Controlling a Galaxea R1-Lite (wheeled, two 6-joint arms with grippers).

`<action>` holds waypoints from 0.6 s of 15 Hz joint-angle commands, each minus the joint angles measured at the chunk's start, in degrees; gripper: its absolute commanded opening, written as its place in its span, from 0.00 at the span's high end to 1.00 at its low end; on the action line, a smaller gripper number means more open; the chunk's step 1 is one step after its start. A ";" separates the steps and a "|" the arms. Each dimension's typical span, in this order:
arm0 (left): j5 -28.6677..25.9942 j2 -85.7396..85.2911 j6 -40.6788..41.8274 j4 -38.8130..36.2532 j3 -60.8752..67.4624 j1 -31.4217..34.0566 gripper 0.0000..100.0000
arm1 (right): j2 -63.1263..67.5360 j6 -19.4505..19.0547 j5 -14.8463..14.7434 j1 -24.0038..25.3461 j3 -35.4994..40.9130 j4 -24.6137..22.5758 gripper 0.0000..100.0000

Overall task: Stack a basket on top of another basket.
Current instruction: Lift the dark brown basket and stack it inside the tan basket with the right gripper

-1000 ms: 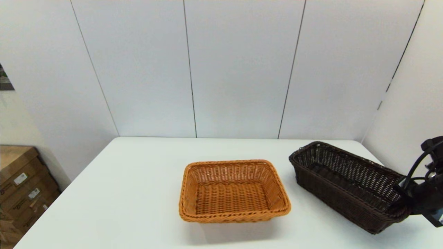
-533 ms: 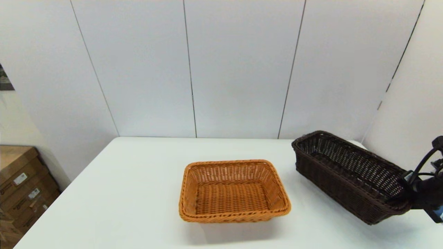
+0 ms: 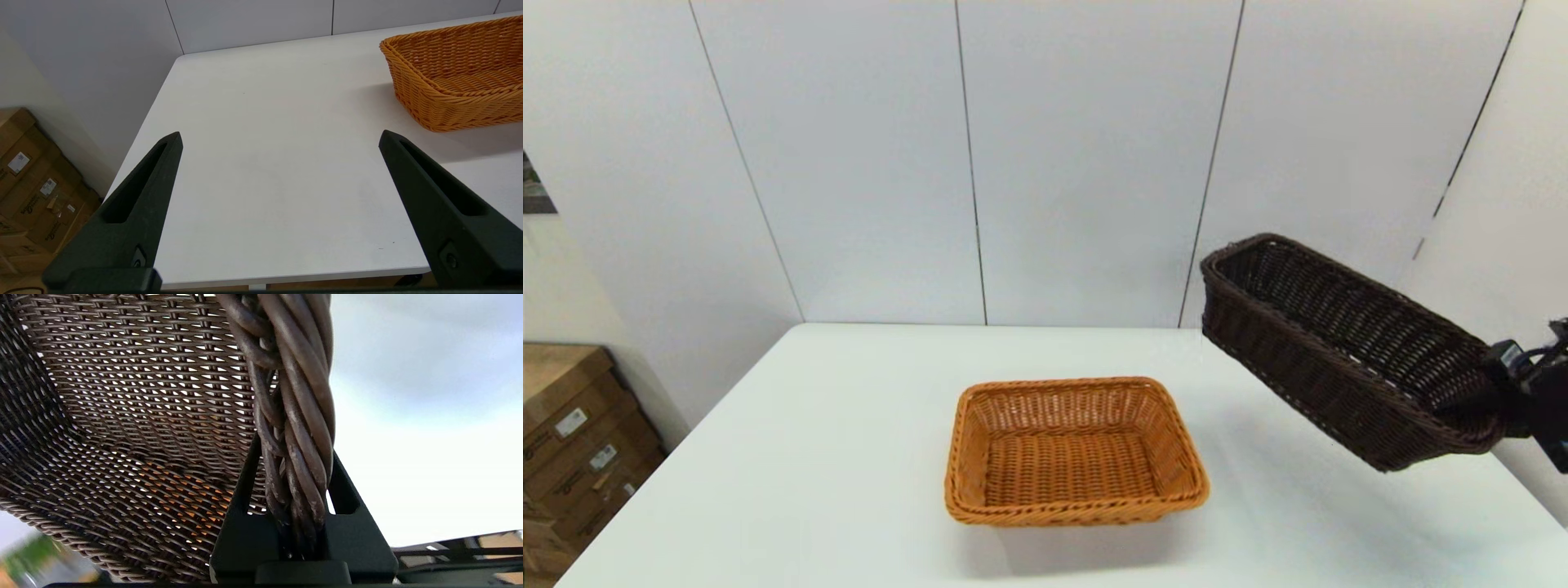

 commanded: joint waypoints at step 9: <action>-0.03 0.05 0.05 0.03 0.01 0.02 0.00 | -4.19 1.94 0.36 30.84 -10.26 8.64 1.00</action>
